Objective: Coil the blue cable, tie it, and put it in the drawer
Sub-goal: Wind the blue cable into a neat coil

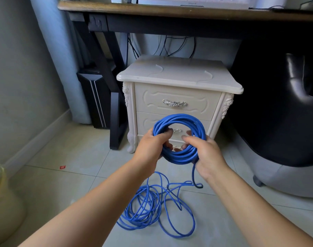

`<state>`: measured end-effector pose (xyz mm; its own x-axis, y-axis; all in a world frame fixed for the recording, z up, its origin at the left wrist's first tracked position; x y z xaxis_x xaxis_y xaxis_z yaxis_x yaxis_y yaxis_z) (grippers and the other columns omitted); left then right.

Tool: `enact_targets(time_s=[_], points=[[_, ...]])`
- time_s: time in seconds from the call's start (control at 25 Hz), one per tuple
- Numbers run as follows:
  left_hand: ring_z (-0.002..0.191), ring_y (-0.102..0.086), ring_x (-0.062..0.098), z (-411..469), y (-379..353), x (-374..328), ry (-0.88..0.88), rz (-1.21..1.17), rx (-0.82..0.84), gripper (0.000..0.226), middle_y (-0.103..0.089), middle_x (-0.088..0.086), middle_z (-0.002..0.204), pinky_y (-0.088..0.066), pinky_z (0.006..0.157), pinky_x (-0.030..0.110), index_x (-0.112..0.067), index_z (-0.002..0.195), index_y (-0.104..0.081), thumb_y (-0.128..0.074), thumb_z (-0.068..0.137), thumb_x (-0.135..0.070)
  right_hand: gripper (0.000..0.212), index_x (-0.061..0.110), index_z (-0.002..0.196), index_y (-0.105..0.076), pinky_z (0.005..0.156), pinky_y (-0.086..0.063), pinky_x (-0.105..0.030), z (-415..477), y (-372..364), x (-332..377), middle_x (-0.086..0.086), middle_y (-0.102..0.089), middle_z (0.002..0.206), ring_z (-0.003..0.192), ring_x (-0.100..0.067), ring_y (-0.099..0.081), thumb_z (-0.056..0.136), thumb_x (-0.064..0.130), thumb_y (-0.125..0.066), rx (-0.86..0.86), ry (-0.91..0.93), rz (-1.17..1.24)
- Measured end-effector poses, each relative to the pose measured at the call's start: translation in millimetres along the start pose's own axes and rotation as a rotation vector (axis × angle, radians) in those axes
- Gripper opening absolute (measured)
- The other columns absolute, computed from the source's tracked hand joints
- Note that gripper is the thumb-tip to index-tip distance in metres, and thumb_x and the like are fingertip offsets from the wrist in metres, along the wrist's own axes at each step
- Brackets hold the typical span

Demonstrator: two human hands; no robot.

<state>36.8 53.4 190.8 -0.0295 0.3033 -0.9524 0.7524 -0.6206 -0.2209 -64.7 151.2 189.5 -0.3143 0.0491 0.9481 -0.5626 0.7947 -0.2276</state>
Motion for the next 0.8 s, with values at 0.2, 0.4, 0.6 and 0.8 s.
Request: enact_targets(time_s=[0.2, 0.4, 0.6, 0.8], points=[[0.088, -0.065, 0.014, 3, 11, -15, -0.151, 0.296, 0.07, 0.037, -0.067, 0.0, 0.098, -0.05, 0.08, 0.024, -0.022, 0.117, -0.063, -0.075, 0.083, -0.014, 0.024, 0.019, 0.087, -0.058, 0.062, -0.046, -0.031, 3, 7, 20, -0.003, -0.058, 0.062, 0.054, -0.018, -0.059, 0.079, -0.003, -0.058, -0.042, 0.262, -0.471], [0.111, -0.052, 0.002, -6, -3, -22, -0.571, 0.913, 0.15, 0.075, -0.053, -0.008, 0.121, -0.038, 0.088, 0.005, -0.034, 0.142, -0.042, -0.07, 0.077, -0.01, 0.023, 0.019, 0.081, -0.048, 0.065, -0.037, -0.036, -2, -11, 19, -0.002, -0.055, 0.082, 0.076, -0.028, -0.052, 0.075, 0.0, -0.059, 0.1, 0.5, -1.034], [0.067, -0.056, 0.02, 1, 3, -16, -0.433, 0.961, 0.072, 0.01, -0.062, -0.001, 0.07, -0.041, 0.056, 0.016, -0.018, 0.093, -0.062, -0.062, 0.084, -0.014, 0.027, 0.023, 0.098, -0.052, 0.062, -0.03, -0.026, -10, -20, 21, 0.009, -0.054, 0.089, 0.08, -0.019, -0.051, 0.078, 0.009, -0.063, 0.135, 0.562, -1.055], [0.053, -0.05, 0.01, 4, 10, -16, -0.252, 0.505, 0.01, 0.004, -0.052, -0.001, 0.064, -0.061, 0.065, 0.037, -0.01, 0.094, -0.064, -0.063, 0.092, -0.013, 0.032, 0.03, 0.097, -0.056, 0.076, -0.054, -0.032, -4, -2, 23, 0.0, -0.069, 0.091, 0.083, -0.02, -0.068, 0.074, 0.025, -0.078, 0.194, 0.245, -0.758]])
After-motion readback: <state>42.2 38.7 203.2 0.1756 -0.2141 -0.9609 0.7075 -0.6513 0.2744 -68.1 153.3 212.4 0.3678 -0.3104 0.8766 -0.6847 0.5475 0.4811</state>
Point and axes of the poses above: each hand's wrist, its own z-axis towards the middle knuckle, its own y-axis out of the back of the hand, x = y × z, the point moved 5 cm from there along z, towards the middle knuckle
